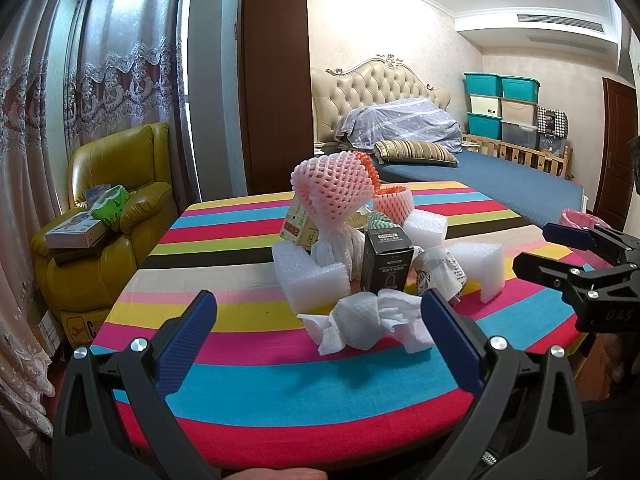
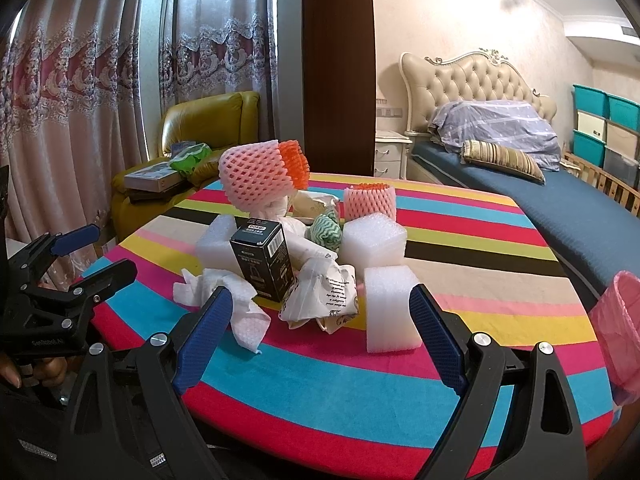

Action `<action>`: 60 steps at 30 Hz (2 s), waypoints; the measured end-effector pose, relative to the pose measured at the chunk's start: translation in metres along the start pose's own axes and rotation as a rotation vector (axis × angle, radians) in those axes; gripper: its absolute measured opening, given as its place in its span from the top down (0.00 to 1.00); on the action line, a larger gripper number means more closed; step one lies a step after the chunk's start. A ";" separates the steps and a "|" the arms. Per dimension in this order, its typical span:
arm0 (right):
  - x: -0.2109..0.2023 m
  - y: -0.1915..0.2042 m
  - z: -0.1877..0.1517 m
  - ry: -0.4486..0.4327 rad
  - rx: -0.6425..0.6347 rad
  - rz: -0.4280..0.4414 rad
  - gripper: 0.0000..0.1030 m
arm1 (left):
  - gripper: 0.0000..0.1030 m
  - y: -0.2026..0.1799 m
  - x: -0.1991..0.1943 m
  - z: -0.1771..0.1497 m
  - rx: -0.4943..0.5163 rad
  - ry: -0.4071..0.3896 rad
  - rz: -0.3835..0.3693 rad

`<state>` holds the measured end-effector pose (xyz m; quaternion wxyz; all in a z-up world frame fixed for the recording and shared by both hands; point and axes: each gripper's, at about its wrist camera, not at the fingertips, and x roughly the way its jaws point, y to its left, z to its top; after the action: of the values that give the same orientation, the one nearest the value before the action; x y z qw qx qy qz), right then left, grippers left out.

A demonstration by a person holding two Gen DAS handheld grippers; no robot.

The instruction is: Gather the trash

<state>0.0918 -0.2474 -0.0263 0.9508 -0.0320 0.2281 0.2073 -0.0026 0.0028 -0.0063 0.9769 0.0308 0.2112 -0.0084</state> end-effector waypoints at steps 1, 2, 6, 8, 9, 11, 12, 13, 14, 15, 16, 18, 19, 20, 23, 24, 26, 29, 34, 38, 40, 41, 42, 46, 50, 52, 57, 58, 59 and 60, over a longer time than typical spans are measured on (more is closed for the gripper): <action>0.000 0.000 0.000 -0.001 0.000 0.000 0.18 | 0.04 0.000 0.000 0.000 0.001 0.000 0.000; -0.001 0.001 -0.001 -0.001 0.000 0.001 0.18 | 0.04 0.000 0.000 0.000 0.001 0.000 -0.001; 0.000 0.001 0.000 0.000 -0.001 0.000 0.18 | 0.04 0.000 0.000 0.000 0.000 -0.001 0.000; -0.001 0.000 0.001 0.001 0.000 0.001 0.18 | 0.04 0.000 0.000 0.000 0.000 0.000 0.000; -0.001 0.000 0.001 0.000 0.000 0.001 0.18 | 0.04 0.000 0.000 0.000 0.000 -0.001 0.000; -0.001 0.000 0.000 0.000 0.000 0.001 0.18 | 0.04 0.000 0.000 0.000 -0.001 0.000 0.000; -0.001 0.000 0.001 0.000 0.000 0.001 0.18 | 0.04 0.001 0.000 0.000 -0.002 0.001 0.000; -0.001 0.000 0.001 0.000 0.000 0.001 0.18 | 0.04 0.001 0.000 -0.001 -0.003 0.001 0.000; -0.001 0.000 0.001 0.001 0.000 0.001 0.18 | 0.04 0.001 0.000 0.000 -0.004 0.002 0.000; -0.001 0.000 0.001 0.001 0.000 0.001 0.18 | 0.04 0.001 0.001 0.000 -0.005 0.003 0.000; -0.001 0.001 0.000 0.001 0.000 0.002 0.18 | 0.04 0.001 0.001 0.000 -0.006 0.004 0.001; -0.001 0.000 0.000 0.000 -0.001 0.002 0.18 | 0.04 0.001 0.000 0.000 -0.006 0.005 0.000; -0.001 0.000 0.001 0.001 0.000 0.001 0.18 | 0.04 0.001 0.000 -0.001 -0.006 0.005 0.000; -0.001 0.000 0.001 0.001 0.000 0.001 0.18 | 0.04 0.001 0.001 0.000 -0.006 0.005 0.000; -0.001 0.000 0.001 0.000 -0.001 0.000 0.18 | 0.04 0.001 0.000 -0.001 -0.006 0.005 0.001; -0.001 0.001 0.001 0.000 -0.002 0.001 0.18 | 0.04 0.002 0.001 0.000 -0.006 0.004 0.001; -0.001 0.000 0.001 -0.001 -0.001 0.001 0.18 | 0.04 0.001 0.000 -0.001 -0.006 0.005 0.000; -0.001 0.000 0.001 0.000 0.000 0.001 0.18 | 0.04 0.001 0.001 -0.001 -0.007 0.007 0.000; -0.001 0.002 -0.001 0.005 -0.002 0.004 0.18 | 0.04 0.001 0.002 -0.002 -0.010 0.020 -0.007; 0.001 0.004 -0.002 0.014 -0.002 0.008 0.18 | 0.04 0.004 0.004 -0.004 -0.019 0.040 -0.019; 0.004 0.005 -0.002 0.019 -0.004 0.006 0.18 | 0.04 0.006 0.007 -0.004 -0.026 0.051 -0.018; 0.005 0.006 -0.002 0.019 -0.007 0.005 0.18 | 0.04 0.007 0.008 -0.004 -0.030 0.058 -0.016; 0.007 0.007 -0.001 0.018 -0.012 0.005 0.18 | 0.04 0.008 0.009 -0.004 -0.033 0.064 -0.012; 0.020 0.011 0.001 0.030 -0.036 0.006 0.18 | 0.04 0.018 0.017 -0.008 -0.053 0.097 -0.005; 0.040 0.015 0.006 0.047 -0.048 0.009 0.18 | 0.04 0.035 0.026 -0.015 -0.100 0.127 0.019; 0.049 0.018 0.010 0.054 -0.043 0.020 0.18 | 0.04 0.045 0.028 -0.018 -0.122 0.127 0.036; 0.077 0.031 0.020 0.070 -0.029 0.042 0.18 | 0.04 0.069 0.036 -0.027 -0.156 0.150 0.093; 0.081 0.034 0.021 0.071 -0.028 0.049 0.18 | 0.04 0.072 0.037 -0.028 -0.155 0.151 0.107; 0.087 0.039 0.023 0.073 -0.032 0.056 0.18 | 0.04 0.075 0.038 -0.030 -0.146 0.145 0.136; 0.093 0.045 0.026 0.074 -0.040 0.060 0.18 | 0.04 0.077 0.037 -0.032 -0.138 0.138 0.156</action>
<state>0.1597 -0.1675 -0.0431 0.9342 -0.0516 0.2596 0.2391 0.0206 0.0811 -0.0466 0.9576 -0.0194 0.2749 0.0844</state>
